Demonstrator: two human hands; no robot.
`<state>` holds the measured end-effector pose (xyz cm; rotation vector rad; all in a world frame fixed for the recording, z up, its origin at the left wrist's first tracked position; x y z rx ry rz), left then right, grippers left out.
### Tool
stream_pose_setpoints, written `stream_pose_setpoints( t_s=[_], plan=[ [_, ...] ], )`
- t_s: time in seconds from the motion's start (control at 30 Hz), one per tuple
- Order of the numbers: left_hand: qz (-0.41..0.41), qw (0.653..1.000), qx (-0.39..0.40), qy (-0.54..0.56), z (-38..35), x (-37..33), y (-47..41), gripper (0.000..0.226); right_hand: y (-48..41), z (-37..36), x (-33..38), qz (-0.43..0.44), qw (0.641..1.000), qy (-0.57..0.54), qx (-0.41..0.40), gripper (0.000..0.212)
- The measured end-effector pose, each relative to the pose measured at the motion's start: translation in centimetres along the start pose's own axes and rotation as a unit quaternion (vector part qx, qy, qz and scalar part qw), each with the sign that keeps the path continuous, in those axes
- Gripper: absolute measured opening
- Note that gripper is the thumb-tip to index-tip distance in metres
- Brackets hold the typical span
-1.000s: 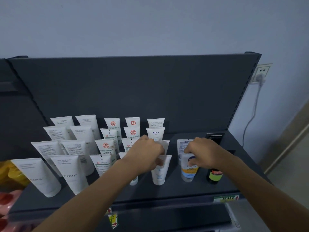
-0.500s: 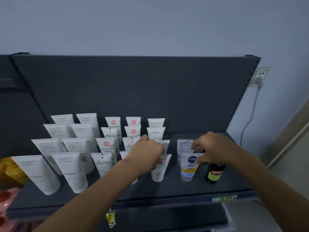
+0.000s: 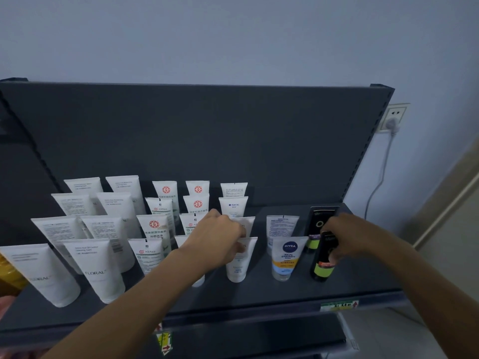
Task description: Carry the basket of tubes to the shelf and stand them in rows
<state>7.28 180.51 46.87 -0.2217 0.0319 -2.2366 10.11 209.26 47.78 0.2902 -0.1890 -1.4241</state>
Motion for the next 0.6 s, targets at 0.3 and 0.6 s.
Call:
stream_pose_setpoints(
  t_s=[0.3,0.6],
  plan=[
    [0.005,1.000,0.007,0.011,0.4,-0.1,0.6,0.021,-0.5,-0.2,-0.6,0.013,1.000,0.007,-0.022,0.040],
    [0.013,0.999,-0.019,0.037,0.8,0.1,1.2,0.053,1.0,2.6,0.7,-0.010,0.996,-0.039,-0.075,0.049]
  ],
)
Point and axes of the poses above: each hand's wrist, its own y-axis away from the middle knuckle, its own z-axis out of the back of the hand, x = y × z, the point moved 3 cm from there along -y, towards the middle knuckle, and after that the axes turned 1 degree about y, right-handed, at the moved point
